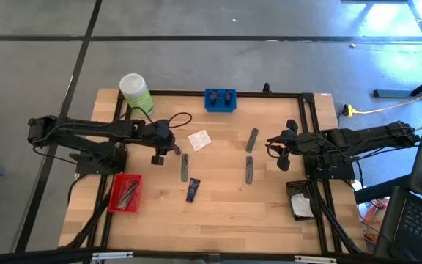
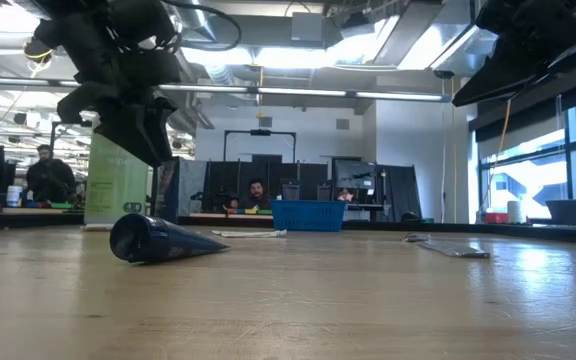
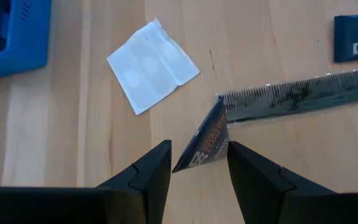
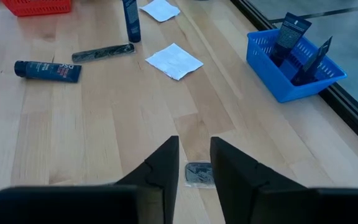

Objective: Pick & Place Travel size toiletries
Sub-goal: Put the blue shaving cream bottle into the blue basket

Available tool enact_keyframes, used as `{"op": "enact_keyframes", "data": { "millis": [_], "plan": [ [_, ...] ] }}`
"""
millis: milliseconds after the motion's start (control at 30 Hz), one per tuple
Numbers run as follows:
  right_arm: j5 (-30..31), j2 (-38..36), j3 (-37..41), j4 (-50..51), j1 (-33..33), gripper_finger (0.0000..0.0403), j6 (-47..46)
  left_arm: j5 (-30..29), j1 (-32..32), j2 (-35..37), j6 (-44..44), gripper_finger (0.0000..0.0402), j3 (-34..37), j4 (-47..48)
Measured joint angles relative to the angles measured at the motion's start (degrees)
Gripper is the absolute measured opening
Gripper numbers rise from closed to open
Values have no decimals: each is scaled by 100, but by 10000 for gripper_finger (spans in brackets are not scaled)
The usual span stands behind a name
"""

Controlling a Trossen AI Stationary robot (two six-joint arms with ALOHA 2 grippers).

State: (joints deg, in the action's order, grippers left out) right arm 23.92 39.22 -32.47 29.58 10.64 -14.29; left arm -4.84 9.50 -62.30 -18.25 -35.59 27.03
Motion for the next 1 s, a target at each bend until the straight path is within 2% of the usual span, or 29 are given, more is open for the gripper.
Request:
{"op": "enact_keyframes", "data": {
  "millis": [200,1000],
  "plan": [
    [0,0,0,0,0,88,-1,4,-2,-2,45,147,0,23],
    [-2,0,0,0,-1,62,-1,-4,-2,-2,55,28,0,1]
  ]
}}
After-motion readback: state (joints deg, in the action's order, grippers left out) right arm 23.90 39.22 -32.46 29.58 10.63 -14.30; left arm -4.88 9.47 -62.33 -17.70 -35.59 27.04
